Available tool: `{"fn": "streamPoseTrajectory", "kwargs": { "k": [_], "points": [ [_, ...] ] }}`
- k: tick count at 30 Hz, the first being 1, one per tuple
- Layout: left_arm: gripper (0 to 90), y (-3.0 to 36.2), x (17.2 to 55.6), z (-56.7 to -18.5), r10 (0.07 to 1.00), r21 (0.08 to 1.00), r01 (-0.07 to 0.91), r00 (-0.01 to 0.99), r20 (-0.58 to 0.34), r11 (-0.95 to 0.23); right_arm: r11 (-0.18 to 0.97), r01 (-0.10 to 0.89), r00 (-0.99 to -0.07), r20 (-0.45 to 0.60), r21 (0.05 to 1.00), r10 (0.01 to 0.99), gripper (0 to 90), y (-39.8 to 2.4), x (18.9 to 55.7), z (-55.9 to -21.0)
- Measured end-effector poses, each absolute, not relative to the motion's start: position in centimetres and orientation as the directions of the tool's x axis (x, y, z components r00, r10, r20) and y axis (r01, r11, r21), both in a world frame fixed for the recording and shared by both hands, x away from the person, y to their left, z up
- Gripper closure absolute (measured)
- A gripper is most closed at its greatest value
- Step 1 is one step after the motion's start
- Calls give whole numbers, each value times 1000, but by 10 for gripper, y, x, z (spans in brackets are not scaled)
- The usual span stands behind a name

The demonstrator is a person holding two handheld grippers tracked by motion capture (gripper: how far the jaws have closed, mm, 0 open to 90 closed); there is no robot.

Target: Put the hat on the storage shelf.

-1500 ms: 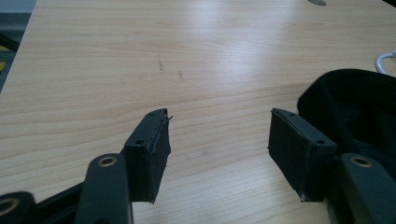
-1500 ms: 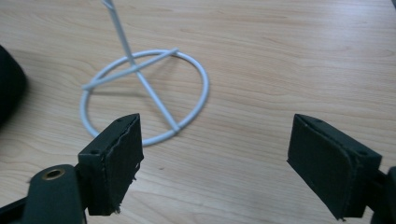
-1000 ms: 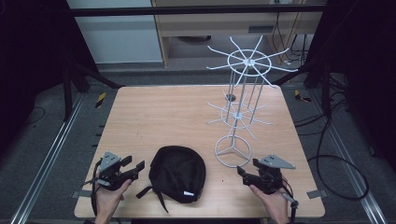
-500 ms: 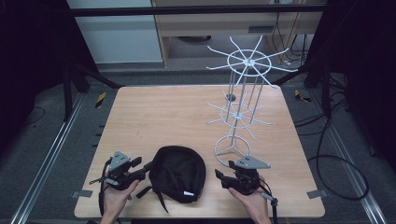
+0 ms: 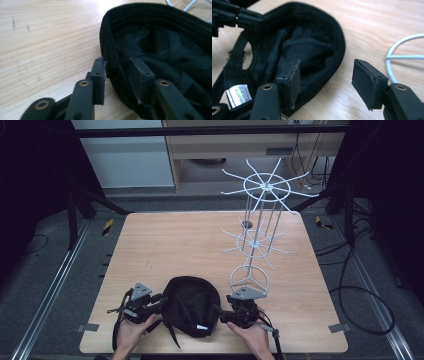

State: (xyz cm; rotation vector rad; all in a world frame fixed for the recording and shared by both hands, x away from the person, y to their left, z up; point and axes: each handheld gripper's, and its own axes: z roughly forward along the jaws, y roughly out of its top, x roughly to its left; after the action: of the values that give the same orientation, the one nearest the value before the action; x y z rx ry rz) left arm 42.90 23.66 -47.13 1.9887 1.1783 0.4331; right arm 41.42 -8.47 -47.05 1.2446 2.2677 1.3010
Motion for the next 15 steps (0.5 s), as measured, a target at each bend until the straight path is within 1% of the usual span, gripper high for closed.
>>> {"fn": "streamPoseTrajectory", "kwargs": {
  "k": [8, 10, 12, 15],
  "points": [
    [773, 238, 431, -475, 854, 736, 618, 509, -107, -276, 264, 596, -603, 206, 758, 771, 389, -75, 418, -487],
    [781, 238, 431, -475, 853, 731, 622, 510, -108, -280, 270, 600, -606, 207, 753, 768, 406, -74, 419, -489],
    [787, 238, 431, -475, 854, 730, 624, 510, -107, -281, 265, 622, -599, 231, 737, 766, 428, -72, 419, -491],
    [792, 237, 431, -476, 852, 725, 628, 511, -110, -283, 271, 643, -597, 246, 716, 764, 490, -69, 420, -495]
  ]
}}
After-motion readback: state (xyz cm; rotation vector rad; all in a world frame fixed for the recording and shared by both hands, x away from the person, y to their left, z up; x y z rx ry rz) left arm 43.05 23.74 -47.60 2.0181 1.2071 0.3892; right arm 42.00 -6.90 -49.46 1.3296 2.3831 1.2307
